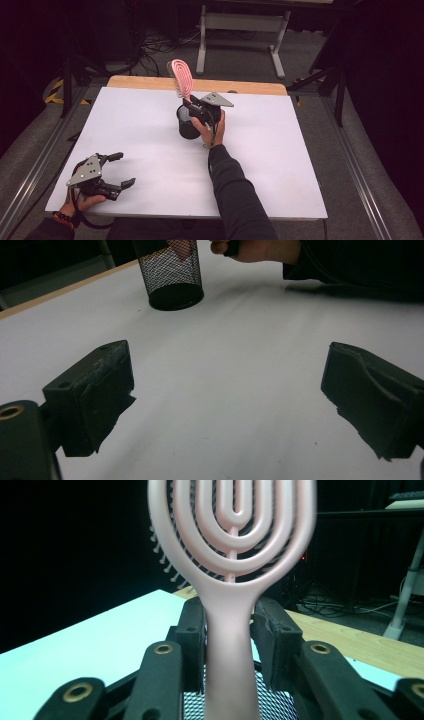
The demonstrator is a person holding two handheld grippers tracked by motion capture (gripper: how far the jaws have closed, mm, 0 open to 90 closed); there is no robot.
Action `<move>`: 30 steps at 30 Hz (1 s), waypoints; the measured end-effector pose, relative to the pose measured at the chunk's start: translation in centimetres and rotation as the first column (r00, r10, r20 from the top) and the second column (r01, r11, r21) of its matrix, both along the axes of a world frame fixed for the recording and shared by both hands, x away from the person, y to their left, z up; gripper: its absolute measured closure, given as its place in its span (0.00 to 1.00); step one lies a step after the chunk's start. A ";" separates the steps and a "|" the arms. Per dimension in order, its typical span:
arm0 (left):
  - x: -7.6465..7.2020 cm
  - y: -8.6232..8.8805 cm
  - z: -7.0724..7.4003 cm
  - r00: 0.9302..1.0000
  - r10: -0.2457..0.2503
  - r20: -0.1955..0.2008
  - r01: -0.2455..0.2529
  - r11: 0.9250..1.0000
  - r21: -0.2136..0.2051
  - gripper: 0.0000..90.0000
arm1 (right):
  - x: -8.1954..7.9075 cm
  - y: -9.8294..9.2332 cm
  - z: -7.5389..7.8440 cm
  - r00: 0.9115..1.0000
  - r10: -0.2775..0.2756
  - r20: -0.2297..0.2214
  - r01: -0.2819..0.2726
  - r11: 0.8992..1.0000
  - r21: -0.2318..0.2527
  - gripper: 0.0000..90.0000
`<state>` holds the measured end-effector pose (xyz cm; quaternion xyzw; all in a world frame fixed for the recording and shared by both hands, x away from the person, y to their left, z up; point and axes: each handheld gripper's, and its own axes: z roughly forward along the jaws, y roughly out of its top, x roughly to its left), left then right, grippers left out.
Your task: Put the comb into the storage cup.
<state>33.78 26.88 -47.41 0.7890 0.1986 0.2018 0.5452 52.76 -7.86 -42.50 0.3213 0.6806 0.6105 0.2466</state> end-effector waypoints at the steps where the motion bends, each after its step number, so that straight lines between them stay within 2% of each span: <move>1: 0.0 0.0 0.0 1.000 0.002 0.000 -0.002 1.000 -0.001 0.08 | 0.0 0.0 -0.1 1.000 0.001 0.004 -0.001 1.000 0.002 0.77; 3: 0.0 0.1 0.0 1.000 0.004 -0.001 -0.004 1.000 -0.003 0.08 | -0.2 -0.1 0.0 1.000 -0.017 0.014 0.017 1.000 -0.001 0.81; 4: 0.0 0.1 0.0 1.000 0.002 -0.002 -0.002 1.000 -0.001 0.08 | -0.3 -0.2 0.0 1.000 -0.009 0.012 0.009 1.000 0.012 0.84; 9: 0.0 0.0 0.0 1.000 -0.001 -0.001 0.001 1.000 0.004 0.08 | -0.4 0.0 -0.2 1.000 0.000 -0.003 0.000 1.000 -0.022 0.84; 11: 0.0 0.1 0.0 1.000 0.000 0.002 0.000 1.000 0.005 0.08 | -0.5 0.1 -0.5 1.000 0.006 -0.018 -0.006 1.000 -0.026 0.84; 15: -0.1 0.0 0.0 1.000 -0.003 0.000 0.003 1.000 0.008 0.08 | -0.7 0.0 -0.7 1.000 0.009 -0.022 -0.010 0.999 -0.031 0.85; 18: -0.1 0.0 0.0 1.000 -0.002 0.004 0.002 1.000 0.007 0.08 | -0.8 0.0 -1.3 0.999 0.005 -0.040 -0.008 0.998 -0.062 0.87; 21: -0.1 0.0 0.0 1.000 -0.003 0.004 0.003 1.000 0.007 0.08 | -0.8 -0.4 -1.5 0.998 -0.010 -0.060 0.008 0.999 -0.045 0.89; 30: -0.1 -0.1 0.0 1.000 -0.005 0.002 0.005 1.000 0.010 0.08 | -1.1 -1.0 -1.3 0.999 -0.011 -0.046 0.010 1.000 -0.014 0.87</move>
